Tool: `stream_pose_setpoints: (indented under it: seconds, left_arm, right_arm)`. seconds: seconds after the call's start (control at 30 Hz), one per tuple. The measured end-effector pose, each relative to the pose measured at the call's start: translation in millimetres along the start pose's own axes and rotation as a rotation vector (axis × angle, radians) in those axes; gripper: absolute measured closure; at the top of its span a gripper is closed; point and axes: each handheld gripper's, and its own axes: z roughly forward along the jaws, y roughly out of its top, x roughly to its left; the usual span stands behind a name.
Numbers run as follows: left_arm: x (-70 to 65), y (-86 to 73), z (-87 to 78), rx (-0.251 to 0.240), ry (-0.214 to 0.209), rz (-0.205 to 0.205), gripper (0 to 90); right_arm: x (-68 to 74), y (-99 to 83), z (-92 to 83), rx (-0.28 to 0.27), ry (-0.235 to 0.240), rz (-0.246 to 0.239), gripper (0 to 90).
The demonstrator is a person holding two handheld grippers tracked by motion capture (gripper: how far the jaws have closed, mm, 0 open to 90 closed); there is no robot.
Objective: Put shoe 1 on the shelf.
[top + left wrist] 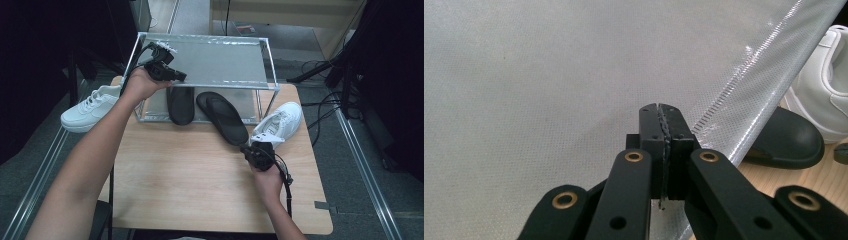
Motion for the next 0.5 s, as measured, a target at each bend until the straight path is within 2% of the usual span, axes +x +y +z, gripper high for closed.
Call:
stream_pose_setpoints:
  seconds: [0.33, 0.5]
  left_arm:
    - [-0.1, 0.1, 0.0, 0.000, 0.002, -0.002, 90.0]
    - [0.1, 0.0, 0.0, 0.000, 0.000, -0.002, 90.0]
  right_arm:
    - [1.0, 6.7, 12.8, 0.007, -0.013, -0.013, 90.0]
    - [0.7, 11.0, 19.5, 0.006, -0.006, 0.002, 90.0]
